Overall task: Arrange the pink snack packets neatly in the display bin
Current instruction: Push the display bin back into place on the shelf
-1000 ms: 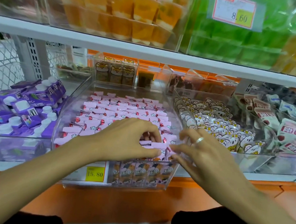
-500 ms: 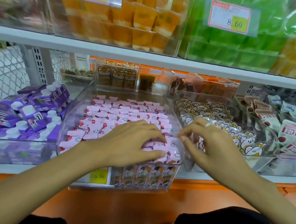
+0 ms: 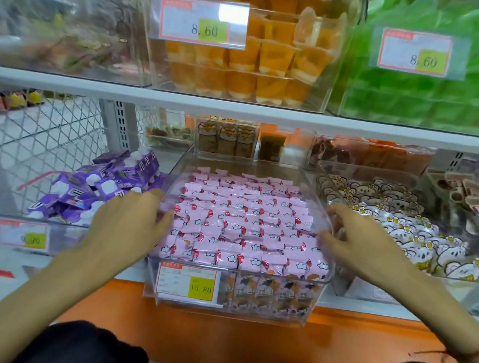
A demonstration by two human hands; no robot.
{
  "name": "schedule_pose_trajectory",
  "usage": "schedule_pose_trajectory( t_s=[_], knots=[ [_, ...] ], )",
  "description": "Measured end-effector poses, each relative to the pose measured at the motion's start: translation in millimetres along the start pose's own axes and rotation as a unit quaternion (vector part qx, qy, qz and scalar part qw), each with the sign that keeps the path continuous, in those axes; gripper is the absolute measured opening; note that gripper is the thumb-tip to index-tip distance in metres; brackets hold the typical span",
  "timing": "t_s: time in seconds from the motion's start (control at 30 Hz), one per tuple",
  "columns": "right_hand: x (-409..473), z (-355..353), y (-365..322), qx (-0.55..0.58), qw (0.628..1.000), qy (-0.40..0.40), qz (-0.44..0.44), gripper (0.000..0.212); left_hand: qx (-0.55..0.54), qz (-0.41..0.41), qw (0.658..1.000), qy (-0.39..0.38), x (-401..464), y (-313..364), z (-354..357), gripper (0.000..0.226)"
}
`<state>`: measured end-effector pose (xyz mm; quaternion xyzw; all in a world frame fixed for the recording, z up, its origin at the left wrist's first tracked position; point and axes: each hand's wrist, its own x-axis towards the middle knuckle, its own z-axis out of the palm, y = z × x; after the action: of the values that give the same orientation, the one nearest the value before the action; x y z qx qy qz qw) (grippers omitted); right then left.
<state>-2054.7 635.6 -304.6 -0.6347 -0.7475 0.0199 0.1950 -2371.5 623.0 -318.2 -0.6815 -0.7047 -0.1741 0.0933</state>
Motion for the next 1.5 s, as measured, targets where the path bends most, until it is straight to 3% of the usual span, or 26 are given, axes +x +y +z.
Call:
schedule_pose_trajectory(
  t_s=[0.1, 0.27, 0.43, 0.57, 0.87, 1.13, 1.2, 1.27, 1.37, 1.5],
  knots=[
    [0, -2, 4, 0.006, 1.0, -0.01, 0.002, 0.029, -0.016, -0.006, 1.0, 0.009, 4, 1, 6, 0.025],
    [2, -12, 13, -0.018, 0.999, -0.035, 0.027, 0.031, -0.135, 0.007, 0.991, -0.023, 6, 4, 7, 0.025],
    [29, -18, 11, -0.022, 0.99, -0.113, 0.077, 0.033, -0.088, -0.002, 0.994, -0.071, 33, 14, 8, 0.022],
    [38, -12, 8, -0.026, 0.993, -0.093, 0.074, 0.017, -0.136, -0.022, 0.988, -0.065, 33, 15, 14, 0.018],
    [49, -24, 9, 0.062, 0.995, -0.04, 0.073, 0.022, -0.251, -0.071, 0.965, -0.033, 50, 15, 10, 0.019],
    [68, -37, 10, 0.068, 0.996, -0.011, 0.062, 0.018, -0.253, -0.071, 0.965, 0.023, 73, 17, -2, 0.015],
    [69, -33, 9, 0.054, 0.997, 0.006, 0.047, 0.007, -0.272, -0.064, 0.959, 0.037, 75, 18, 1, 0.015],
    [66, -25, 8, 0.035, 0.999, 0.018, 0.035, 0.017, -0.274, -0.047, 0.96, 0.024, 74, 20, 8, 0.015],
    [61, -12, 8, 0.02, 0.999, 0.004, 0.035, 0.006, -0.254, -0.031, 0.967, 0.006, 68, 19, 19, 0.017],
    [65, -14, 7, -0.062, 0.997, -0.01, 0.046, 0.015, -0.223, -0.021, 0.974, -0.024, 64, 15, 17, 0.019]
  ],
)
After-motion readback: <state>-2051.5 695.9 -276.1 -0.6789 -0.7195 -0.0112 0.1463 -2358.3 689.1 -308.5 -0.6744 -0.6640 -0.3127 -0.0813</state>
